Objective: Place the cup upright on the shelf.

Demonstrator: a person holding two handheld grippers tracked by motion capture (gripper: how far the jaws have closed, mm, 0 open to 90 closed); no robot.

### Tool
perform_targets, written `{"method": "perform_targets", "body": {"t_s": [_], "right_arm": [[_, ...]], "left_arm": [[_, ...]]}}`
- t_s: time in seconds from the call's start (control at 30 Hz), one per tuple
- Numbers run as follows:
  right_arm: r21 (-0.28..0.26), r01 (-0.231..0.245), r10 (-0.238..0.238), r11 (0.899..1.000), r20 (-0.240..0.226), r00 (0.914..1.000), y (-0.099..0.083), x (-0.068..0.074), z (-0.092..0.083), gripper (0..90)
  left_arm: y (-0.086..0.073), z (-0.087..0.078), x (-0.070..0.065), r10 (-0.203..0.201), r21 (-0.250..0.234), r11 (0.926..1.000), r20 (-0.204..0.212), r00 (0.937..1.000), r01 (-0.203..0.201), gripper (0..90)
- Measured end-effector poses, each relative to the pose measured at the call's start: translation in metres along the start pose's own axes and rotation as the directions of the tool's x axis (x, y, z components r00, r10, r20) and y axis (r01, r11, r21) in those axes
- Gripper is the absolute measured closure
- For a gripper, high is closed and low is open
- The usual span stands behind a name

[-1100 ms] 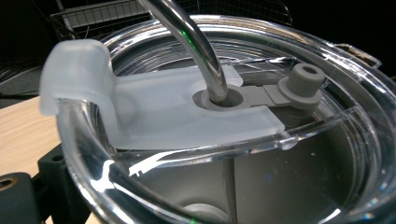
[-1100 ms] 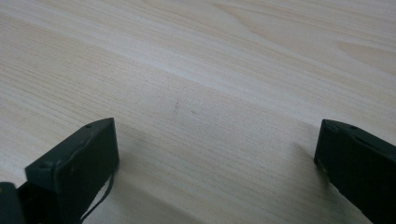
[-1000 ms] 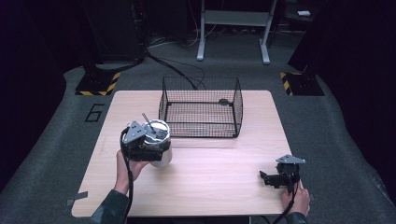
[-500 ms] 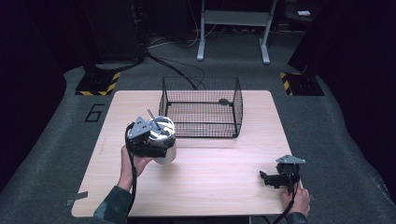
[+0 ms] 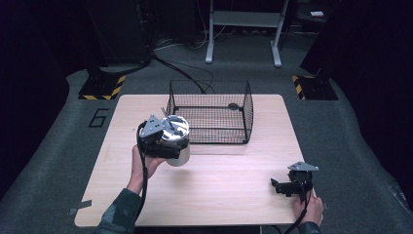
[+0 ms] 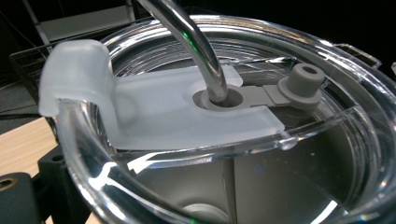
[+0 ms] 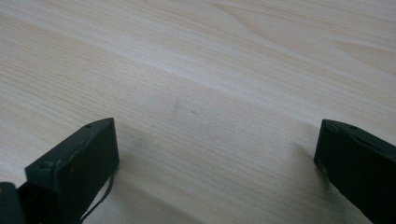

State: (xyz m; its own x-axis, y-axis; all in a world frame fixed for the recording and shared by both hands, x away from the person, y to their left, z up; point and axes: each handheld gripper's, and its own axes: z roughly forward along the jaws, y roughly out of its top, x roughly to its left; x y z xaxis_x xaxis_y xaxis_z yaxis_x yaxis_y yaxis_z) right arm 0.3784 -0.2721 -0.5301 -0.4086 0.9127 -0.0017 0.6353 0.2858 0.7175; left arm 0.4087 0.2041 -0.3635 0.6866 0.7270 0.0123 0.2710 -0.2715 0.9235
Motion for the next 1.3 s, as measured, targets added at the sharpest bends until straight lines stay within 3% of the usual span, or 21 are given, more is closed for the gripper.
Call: {"method": "perform_targets", "body": {"t_s": [0.57, 0.9, 1.3], "right_arm": [[0.000, 0.001, -0.001, 1.000, 0.000, 1.0000, 0.000, 0.000, 0.000, 0.0], [0.000, 0.002, -0.002, 1.000, -0.001, 1.0000, 0.000, 0.000, 0.000, 0.0], [0.000, 0.001, -0.001, 1.000, -0.001, 1.0000, 0.000, 0.000, 0.000, 0.0]], "left_arm": [[0.024, 0.011, 0.004, -0.010, -0.011, 0.9999, 0.043, 0.9990, 0.010, 3.4], [0.039, 0.018, 0.008, -0.007, -0.031, 0.9995, 0.034, 0.9994, 0.008, 3.4], [0.063, 0.036, 0.023, -0.009, -0.037, 0.9993, 0.012, 0.9999, 0.009, 3.4]]}}
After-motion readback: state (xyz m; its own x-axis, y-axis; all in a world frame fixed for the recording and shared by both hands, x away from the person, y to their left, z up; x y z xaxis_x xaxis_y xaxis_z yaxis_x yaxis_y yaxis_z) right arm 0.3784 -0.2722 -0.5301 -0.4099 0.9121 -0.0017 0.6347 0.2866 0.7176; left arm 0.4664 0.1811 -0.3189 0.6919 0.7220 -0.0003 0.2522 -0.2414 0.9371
